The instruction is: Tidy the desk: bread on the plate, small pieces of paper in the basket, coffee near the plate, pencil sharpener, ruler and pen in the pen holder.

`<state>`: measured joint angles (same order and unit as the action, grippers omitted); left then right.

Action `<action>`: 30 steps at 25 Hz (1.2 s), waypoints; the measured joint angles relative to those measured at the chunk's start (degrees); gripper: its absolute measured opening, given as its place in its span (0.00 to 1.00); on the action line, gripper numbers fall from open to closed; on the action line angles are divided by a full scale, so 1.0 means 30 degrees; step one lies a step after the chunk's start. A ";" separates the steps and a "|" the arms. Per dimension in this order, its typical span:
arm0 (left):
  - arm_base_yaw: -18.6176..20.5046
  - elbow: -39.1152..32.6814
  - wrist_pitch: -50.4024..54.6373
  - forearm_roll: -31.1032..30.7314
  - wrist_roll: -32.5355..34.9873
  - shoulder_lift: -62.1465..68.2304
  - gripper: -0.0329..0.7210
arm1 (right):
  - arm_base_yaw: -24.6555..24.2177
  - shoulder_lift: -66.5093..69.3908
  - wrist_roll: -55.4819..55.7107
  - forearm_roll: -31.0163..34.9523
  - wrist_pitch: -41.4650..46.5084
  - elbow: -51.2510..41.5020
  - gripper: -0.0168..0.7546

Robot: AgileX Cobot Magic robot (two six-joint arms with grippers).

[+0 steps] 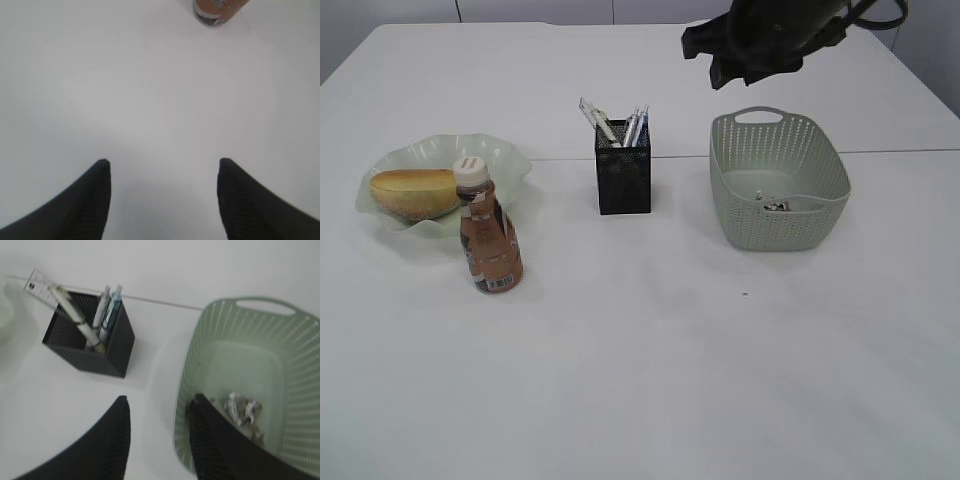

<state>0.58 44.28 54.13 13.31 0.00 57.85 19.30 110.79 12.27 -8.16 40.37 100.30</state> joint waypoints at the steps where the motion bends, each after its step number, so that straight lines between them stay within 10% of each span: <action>1: 0.0000 0.0000 0.0125 -0.0014 0.0000 0.0000 0.69 | 0.0000 -0.0384 -0.0520 0.0647 0.0950 0.0000 0.40; 10: 0.0000 0.0000 0.0513 -0.0100 0.0000 -0.0911 0.69 | -0.0296 -0.2623 -0.2079 0.2090 0.7672 -0.0218 0.40; 30: 0.0000 0.0000 0.4510 -0.1273 0.0000 -0.7451 0.61 | -0.2954 -1.5992 -0.2648 0.1664 0.6160 -1.2922 0.40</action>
<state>0.58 44.28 67.66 9.49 0.00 35.50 10.44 62.82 4.32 -3.17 58.85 61.53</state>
